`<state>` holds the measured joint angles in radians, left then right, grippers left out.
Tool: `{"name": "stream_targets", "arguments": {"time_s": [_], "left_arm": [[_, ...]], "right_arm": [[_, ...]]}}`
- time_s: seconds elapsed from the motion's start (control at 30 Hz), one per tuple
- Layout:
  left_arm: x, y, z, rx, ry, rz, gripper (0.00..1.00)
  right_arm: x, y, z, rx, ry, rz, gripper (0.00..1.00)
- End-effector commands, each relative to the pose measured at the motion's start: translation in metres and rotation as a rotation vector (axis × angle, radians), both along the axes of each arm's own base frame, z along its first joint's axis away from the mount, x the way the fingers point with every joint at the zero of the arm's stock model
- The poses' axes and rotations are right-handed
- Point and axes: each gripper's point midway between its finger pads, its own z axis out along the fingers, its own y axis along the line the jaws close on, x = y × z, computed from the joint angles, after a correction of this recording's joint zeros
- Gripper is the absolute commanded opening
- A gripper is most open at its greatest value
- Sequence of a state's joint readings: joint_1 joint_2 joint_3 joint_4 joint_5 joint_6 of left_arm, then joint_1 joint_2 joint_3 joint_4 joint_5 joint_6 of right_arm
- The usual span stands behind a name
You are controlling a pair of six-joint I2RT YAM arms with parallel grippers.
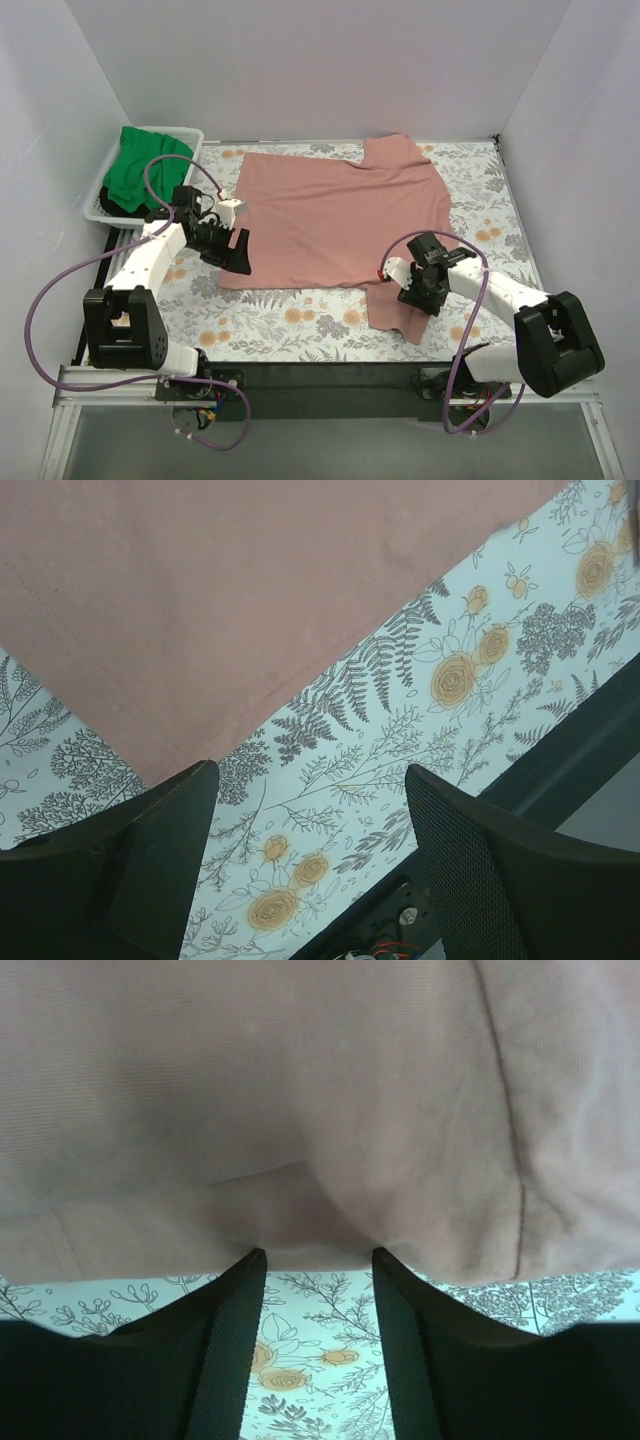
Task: Fold and stack the t-shirts
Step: Flatten the tshirt out
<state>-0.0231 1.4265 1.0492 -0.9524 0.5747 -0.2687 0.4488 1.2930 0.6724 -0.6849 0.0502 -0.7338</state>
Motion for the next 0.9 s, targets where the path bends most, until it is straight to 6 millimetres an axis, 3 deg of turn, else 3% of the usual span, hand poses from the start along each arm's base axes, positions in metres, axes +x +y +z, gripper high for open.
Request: {"name": "stream_targets", "arguments": {"time_s": [0.0, 0.1, 0.13, 0.23, 0.27, 0.3, 0.37, 0.47, 0.5, 0.63, 0.87], "left_arm": [[0.0, 0.005, 0.001, 0.029, -0.06, -0.024, 0.74], [-0.004, 0.011, -0.006, 0.065, -0.086, -0.054, 0.71], [0.0, 0.013, -0.004, 0.082, -0.133, -0.059, 0.71], [0.0, 0.023, -0.013, 0.147, -0.204, -0.104, 0.68], [0.003, 0.024, -0.011, 0.157, -0.247, -0.123, 0.67], [0.002, 0.026, -0.014, 0.173, -0.278, -0.173, 0.65], [0.005, 0.026, -0.014, 0.187, -0.35, -0.242, 0.6], [0.006, 0.027, -0.019, 0.222, -0.453, -0.385, 0.45], [0.004, 0.027, -0.022, 0.23, -0.467, -0.42, 0.38], [-0.007, 0.029, -0.039, 0.243, -0.463, -0.59, 0.27], [-0.016, 0.031, -0.057, 0.229, -0.391, -0.668, 0.31]], "right_arm": [[-0.004, -0.002, -0.014, -0.017, 0.001, 0.008, 0.54], [-0.015, -0.006, -0.024, -0.036, 0.028, 0.029, 0.41], [-0.019, -0.009, -0.027, -0.049, 0.037, 0.031, 0.33], [-0.02, -0.011, -0.027, -0.055, 0.029, 0.029, 0.18], [-0.019, -0.011, -0.026, -0.057, 0.03, 0.024, 0.06], [-0.018, -0.011, -0.024, -0.055, 0.025, 0.022, 0.01], [-0.014, -0.008, -0.019, -0.048, 0.019, 0.021, 0.01], [-0.012, -0.007, -0.015, -0.05, 0.021, 0.021, 0.01], [-0.009, -0.005, -0.011, -0.044, 0.012, 0.021, 0.01], [-0.003, -0.003, -0.004, -0.038, -0.002, 0.018, 0.01], [-0.005, 0.0, 0.002, -0.02, -0.005, 0.011, 0.01]]}}
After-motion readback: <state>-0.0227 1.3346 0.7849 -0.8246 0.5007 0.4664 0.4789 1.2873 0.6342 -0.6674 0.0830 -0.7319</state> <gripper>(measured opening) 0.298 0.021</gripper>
